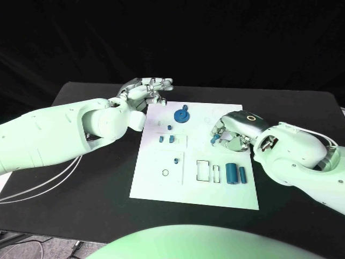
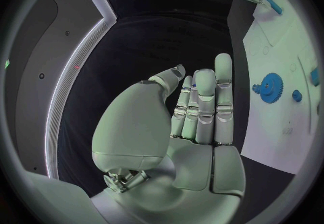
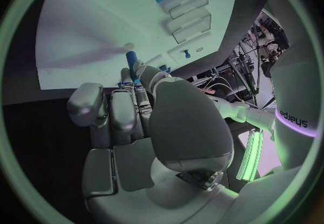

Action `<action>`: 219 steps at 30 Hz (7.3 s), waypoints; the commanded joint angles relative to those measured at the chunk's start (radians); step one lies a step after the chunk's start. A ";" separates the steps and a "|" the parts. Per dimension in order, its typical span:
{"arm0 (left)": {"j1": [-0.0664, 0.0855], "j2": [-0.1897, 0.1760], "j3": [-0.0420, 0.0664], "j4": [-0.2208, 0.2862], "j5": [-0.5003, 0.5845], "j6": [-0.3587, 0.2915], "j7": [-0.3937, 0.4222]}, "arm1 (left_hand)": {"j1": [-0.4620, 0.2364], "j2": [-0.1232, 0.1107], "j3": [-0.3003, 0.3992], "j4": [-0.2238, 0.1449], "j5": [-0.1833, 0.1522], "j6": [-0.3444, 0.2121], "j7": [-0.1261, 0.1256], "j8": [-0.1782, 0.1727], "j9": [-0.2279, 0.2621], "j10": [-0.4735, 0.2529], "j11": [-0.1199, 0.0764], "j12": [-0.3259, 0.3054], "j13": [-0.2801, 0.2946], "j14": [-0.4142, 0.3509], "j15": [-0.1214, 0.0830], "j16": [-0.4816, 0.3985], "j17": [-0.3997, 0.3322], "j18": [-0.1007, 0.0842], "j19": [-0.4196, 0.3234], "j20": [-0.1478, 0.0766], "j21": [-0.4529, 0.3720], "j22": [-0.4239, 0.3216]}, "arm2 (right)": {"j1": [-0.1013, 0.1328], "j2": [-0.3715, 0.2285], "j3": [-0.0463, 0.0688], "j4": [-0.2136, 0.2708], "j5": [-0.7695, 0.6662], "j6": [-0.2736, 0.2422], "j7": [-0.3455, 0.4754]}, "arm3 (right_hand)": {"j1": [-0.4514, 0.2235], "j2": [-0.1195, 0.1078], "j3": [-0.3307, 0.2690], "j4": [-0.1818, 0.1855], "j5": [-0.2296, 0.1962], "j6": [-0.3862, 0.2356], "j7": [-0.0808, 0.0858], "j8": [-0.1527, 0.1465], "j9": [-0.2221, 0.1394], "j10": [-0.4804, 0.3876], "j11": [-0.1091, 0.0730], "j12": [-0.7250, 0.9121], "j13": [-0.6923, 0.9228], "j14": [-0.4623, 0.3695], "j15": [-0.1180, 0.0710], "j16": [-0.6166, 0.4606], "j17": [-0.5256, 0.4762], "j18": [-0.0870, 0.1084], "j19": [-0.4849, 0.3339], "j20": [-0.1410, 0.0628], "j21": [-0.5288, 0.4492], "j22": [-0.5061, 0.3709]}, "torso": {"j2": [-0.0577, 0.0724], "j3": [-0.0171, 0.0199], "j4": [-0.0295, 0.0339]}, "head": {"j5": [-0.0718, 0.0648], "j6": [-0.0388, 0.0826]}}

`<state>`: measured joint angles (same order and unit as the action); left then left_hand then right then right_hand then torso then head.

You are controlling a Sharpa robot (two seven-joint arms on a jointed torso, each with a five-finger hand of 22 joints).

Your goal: Assemble the parts on the task board

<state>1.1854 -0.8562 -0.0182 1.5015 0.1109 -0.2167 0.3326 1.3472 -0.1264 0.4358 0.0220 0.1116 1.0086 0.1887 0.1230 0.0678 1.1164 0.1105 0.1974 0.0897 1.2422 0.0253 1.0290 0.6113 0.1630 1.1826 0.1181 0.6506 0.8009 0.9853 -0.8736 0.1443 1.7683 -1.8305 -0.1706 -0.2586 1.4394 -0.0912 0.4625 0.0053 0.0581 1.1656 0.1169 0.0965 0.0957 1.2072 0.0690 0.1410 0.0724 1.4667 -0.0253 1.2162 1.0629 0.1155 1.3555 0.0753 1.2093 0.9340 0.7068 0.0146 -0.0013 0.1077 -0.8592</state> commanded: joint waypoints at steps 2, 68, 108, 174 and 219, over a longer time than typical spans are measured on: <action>0.000 0.002 0.001 0.001 -0.004 0.017 0.003 | 0.007 0.003 -0.007 0.002 0.001 -0.005 -0.002 -0.002 -0.001 -0.009 0.000 0.006 0.000 -0.008 -0.001 -0.006 -0.001 0.019 0.001 0.005 -0.002 -0.002 | 0.008 -0.013 0.009 0.044 0.079 -0.041 -0.007 | 0.004 0.012 0.007 0.001 0.002 0.002 0.006 0.004 -0.002 0.023 -0.014 0.000 0.001 0.028 -0.004 0.006 0.001 -0.001 0.007 -0.002 0.004 0.001 | 0.001 0.0000 0.0007 | 0.004 -0.001; 0.000 0.017 0.001 -0.002 -0.004 0.026 -0.001 | 0.009 0.004 -0.007 0.001 0.001 -0.006 -0.002 -0.002 -0.001 -0.010 0.000 0.007 0.000 -0.009 -0.001 -0.006 -0.003 0.019 0.001 0.005 -0.003 -0.002 | -0.089 0.272 -0.076 -0.024 -0.050 0.069 0.015 | -0.006 0.013 0.010 0.002 0.006 -0.003 0.010 -0.001 -0.002 0.020 -0.011 -0.012 -0.001 0.028 -0.002 0.005 -0.004 -0.001 0.005 -0.004 0.003 -0.004 | 0.001 0.0005 0.0009 | 0.031 -0.013; -0.003 0.015 0.000 -0.007 -0.004 0.030 -0.006 | 0.011 0.005 -0.010 -0.002 0.001 -0.007 -0.001 -0.001 -0.001 -0.013 0.001 0.011 0.001 -0.012 -0.001 -0.007 -0.007 0.019 0.001 0.006 -0.006 -0.004 | -0.072 0.000 -0.022 0.172 0.262 -0.131 0.005 | -0.077 -0.013 -0.191 0.047 0.045 -0.188 0.049 -0.025 -0.023 -0.095 0.024 0.037 0.008 0.013 0.026 -0.025 -0.055 0.016 -0.018 0.027 -0.074 -0.113 | -0.008 -0.0047 -0.0230 | 0.000 0.005; -0.014 0.003 -0.010 -0.003 -0.004 0.036 -0.009 | 0.011 0.006 -0.011 -0.002 0.001 -0.007 -0.001 -0.001 0.000 -0.014 0.001 0.012 0.001 -0.013 0.000 -0.007 -0.008 0.019 0.001 0.006 -0.007 -0.005 | -0.185 -0.116 -0.023 0.148 0.187 -0.062 -0.335 | -0.184 0.081 -0.563 0.280 0.298 -0.120 -0.031 0.172 0.109 0.215 -0.063 1.156 1.227 0.071 -0.040 0.255 0.313 -0.047 0.100 -0.036 0.179 0.278 | -0.015 -0.0111 -0.0419 | -0.052 0.007; -0.014 0.007 -0.010 -0.001 0.000 0.038 -0.012 | 0.011 0.006 -0.011 -0.002 0.001 -0.007 -0.001 -0.001 0.000 -0.014 0.001 0.012 0.001 -0.013 0.000 -0.007 -0.008 0.019 0.001 0.006 -0.007 -0.005 | -0.182 -0.035 -0.009 0.187 0.307 -0.066 -0.345 | -0.264 0.142 -0.643 0.286 0.273 -0.113 -0.044 0.196 0.181 0.218 -0.074 1.133 1.236 0.070 -0.050 0.255 0.313 -0.049 0.103 -0.043 0.188 0.295 | -0.015 -0.0116 -0.0401 | -0.042 -0.001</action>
<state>1.1711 -0.8515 -0.0289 1.4987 0.1099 -0.1957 0.3163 1.3526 -0.1210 0.4290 0.0206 0.1116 1.0069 0.1866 0.1230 0.0680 1.1077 0.1122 0.2063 0.0898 1.2371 0.0271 1.0253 0.6042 0.1630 1.1826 0.1181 0.6467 0.7970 0.8033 -0.9102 0.1358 1.9565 -1.5099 -0.2629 -0.5972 1.1797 0.0528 -0.1772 0.2911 0.3363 1.0543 0.0781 0.2946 0.2781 1.4240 -0.0033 1.2771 1.3254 1.4633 -0.0679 1.4718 1.3073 0.0842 1.4575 0.0342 1.3942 1.2283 0.6917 0.0025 -0.0409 0.0653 -0.8603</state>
